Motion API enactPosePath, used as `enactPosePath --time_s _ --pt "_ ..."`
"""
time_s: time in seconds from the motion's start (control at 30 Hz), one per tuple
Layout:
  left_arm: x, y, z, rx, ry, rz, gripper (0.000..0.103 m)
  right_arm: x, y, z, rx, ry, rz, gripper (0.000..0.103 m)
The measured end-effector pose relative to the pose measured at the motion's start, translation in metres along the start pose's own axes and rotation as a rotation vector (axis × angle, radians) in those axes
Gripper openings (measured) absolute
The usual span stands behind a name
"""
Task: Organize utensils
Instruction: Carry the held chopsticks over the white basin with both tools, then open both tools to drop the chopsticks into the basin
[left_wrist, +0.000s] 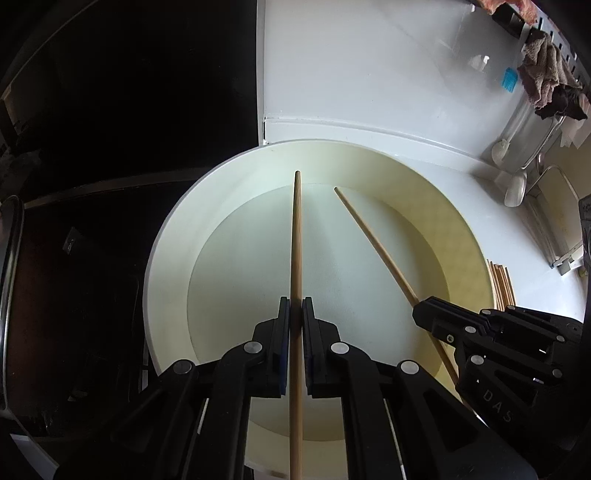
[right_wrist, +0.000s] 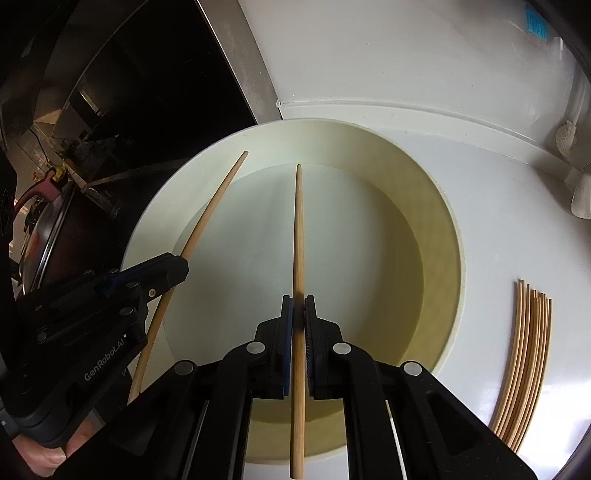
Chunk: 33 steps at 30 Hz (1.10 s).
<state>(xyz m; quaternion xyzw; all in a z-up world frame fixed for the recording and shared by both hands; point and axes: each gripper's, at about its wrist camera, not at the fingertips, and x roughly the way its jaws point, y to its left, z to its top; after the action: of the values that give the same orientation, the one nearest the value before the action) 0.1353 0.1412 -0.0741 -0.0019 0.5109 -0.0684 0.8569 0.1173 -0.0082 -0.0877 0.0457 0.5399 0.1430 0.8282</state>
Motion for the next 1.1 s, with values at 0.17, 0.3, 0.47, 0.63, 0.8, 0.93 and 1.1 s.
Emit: enactPosePath --time_s 0.17,0.3,0.47,0.63,0.8,0.93,1.1 --pt "0.022 0.005 0.0 -0.001 0.048 -0.001 0.007 0.02 -0.002 0.004 0.004 0.044 -0.041 0.006" --pt "0.029 0.009 0.002 0.002 0.061 0.0 0.007 0.031 -0.007 0.007 0.021 0.068 -0.05 0.006" --pt "0.038 0.014 0.005 0.014 0.076 0.025 0.008 0.037 -0.012 0.01 0.045 0.09 -0.05 0.006" --pt "0.031 0.016 0.005 0.005 0.056 0.033 0.037 0.025 -0.007 0.01 0.027 0.061 -0.078 0.012" --pt "0.009 0.02 0.004 -0.01 -0.004 0.048 0.064 0.011 -0.007 0.006 0.03 0.028 -0.092 0.02" --pt "-0.007 0.027 0.0 -0.038 -0.028 0.056 0.074 -0.011 -0.004 -0.008 0.019 -0.011 -0.108 0.031" --pt "-0.036 0.038 -0.011 -0.07 -0.07 0.068 0.082 -0.034 -0.001 -0.029 0.012 -0.041 -0.108 0.037"
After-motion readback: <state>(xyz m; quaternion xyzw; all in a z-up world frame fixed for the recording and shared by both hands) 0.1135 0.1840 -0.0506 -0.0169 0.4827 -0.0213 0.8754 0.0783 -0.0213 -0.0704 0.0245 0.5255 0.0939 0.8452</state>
